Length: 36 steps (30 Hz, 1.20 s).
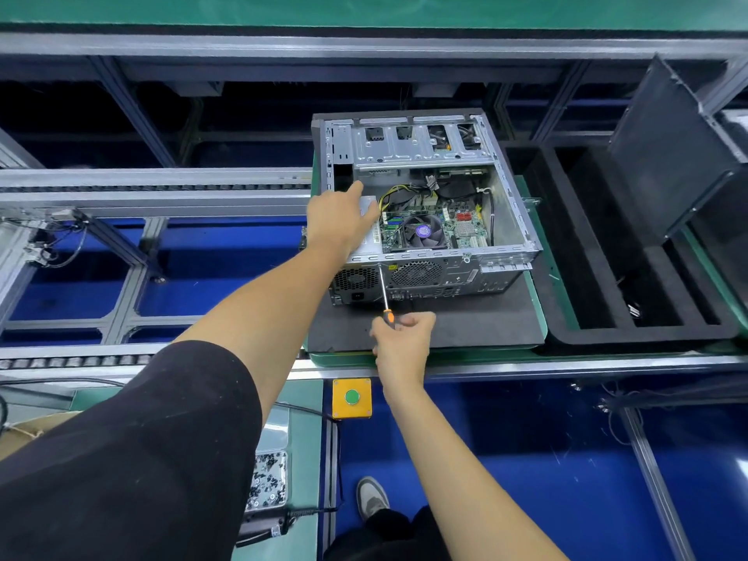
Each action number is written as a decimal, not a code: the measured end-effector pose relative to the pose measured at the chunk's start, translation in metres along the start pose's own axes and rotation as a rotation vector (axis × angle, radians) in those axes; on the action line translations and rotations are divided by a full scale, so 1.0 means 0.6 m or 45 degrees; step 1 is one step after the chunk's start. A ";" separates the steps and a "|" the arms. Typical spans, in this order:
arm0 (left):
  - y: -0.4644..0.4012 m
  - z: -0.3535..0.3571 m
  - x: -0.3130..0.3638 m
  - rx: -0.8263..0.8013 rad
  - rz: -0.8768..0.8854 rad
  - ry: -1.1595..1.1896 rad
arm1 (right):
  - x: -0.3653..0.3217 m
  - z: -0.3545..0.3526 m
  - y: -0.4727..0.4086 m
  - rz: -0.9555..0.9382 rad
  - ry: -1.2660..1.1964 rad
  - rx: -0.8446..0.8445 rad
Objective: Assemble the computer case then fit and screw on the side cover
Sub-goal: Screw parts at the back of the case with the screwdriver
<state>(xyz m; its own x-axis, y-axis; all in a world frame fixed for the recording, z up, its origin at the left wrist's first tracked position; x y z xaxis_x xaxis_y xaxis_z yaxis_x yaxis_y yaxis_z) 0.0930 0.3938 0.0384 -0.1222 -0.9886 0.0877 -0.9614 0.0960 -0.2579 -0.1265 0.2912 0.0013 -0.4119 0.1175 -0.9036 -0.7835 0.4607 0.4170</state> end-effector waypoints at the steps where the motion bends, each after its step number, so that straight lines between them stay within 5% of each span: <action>1: 0.000 0.000 0.000 -0.002 -0.001 0.005 | -0.002 -0.003 0.002 -0.111 0.092 0.033; 4: 0.001 -0.001 -0.001 0.002 0.000 0.014 | -0.003 -0.009 -0.004 -0.225 0.112 0.038; 10: 0.000 -0.001 -0.002 0.000 0.003 0.028 | 0.011 0.015 -0.006 0.493 -0.741 -0.284; 14: 0.001 -0.003 -0.002 -0.028 -0.012 0.018 | 0.016 0.020 -0.002 0.705 -1.018 -0.425; 25: 0.013 -0.021 -0.014 -0.016 -0.301 0.493 | 0.006 -0.009 -0.019 0.584 -0.497 -0.421; 30: 0.072 -0.044 -0.050 0.050 -0.687 1.272 | 0.003 -0.049 -0.036 0.413 -0.181 -0.407; 36: 0.212 0.009 -0.077 0.052 -1.298 1.755 | 0.024 -0.076 -0.051 0.324 0.015 -0.445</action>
<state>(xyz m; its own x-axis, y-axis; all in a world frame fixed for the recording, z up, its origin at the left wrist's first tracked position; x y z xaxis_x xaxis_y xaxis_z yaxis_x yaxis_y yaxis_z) -0.0224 0.4508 -0.0033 0.3622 0.1810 0.9144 -0.7757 -0.4854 0.4033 -0.1297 0.2384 -0.0199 -0.6160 0.1777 -0.7675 -0.7659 0.0927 0.6362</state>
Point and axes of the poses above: each hand's wrist, its own y-axis away from the middle knuckle, its own z-axis out of the palm, x = y × z, the point moved 3 cm from there along -y, towards the middle knuckle, and after that the axes turned 3 degrees about -z, right-handed, at the moved point
